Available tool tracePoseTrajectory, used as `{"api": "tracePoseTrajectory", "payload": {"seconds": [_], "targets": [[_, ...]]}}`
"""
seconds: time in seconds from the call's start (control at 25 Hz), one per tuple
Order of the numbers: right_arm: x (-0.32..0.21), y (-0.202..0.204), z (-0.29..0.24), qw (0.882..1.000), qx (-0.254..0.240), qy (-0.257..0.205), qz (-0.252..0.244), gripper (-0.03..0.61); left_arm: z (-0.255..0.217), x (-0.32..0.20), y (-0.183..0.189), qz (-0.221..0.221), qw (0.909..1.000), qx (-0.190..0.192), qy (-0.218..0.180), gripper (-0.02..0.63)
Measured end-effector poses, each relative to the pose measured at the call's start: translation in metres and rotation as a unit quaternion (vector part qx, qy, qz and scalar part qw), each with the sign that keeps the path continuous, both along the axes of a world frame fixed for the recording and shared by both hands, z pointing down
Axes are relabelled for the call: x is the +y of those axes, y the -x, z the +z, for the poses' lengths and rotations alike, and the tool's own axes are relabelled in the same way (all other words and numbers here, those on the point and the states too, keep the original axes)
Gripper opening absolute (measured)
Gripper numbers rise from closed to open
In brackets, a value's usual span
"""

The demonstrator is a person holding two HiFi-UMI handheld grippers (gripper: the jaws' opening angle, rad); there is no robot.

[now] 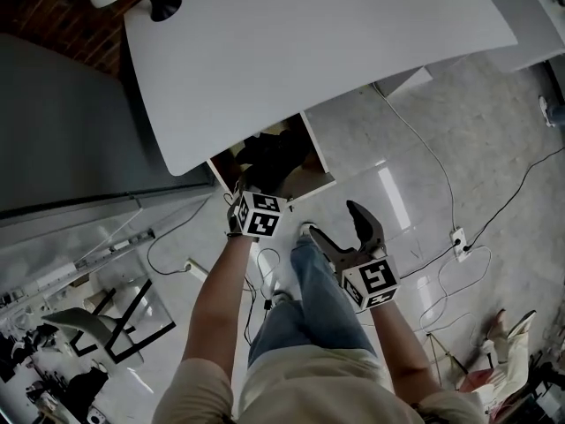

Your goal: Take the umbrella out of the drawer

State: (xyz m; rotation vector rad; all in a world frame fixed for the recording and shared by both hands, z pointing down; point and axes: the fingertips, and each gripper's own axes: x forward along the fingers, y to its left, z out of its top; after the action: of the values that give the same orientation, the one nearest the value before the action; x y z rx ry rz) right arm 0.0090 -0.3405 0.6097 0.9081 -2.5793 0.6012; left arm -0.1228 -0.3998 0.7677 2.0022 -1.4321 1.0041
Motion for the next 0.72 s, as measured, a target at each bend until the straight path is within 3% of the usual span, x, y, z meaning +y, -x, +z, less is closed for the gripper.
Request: {"api": "tracePoseTrajectory", "payload": {"seconds": [0.52, 0.72], "targets": [[0.108, -0.002, -0.069, 0.998, 0.003, -0.066, 0.013, 0.37, -0.107, 0.121, -0.016, 0.002, 0.996, 0.046, -0.077, 0.238], [0.158, -0.003, -0.096, 0.995, 0.004, -0.099, 0.022, 0.311, -0.153, 0.172, -0.022, 0.003, 0.9897, 0.065, -0.127, 0.238]]}}
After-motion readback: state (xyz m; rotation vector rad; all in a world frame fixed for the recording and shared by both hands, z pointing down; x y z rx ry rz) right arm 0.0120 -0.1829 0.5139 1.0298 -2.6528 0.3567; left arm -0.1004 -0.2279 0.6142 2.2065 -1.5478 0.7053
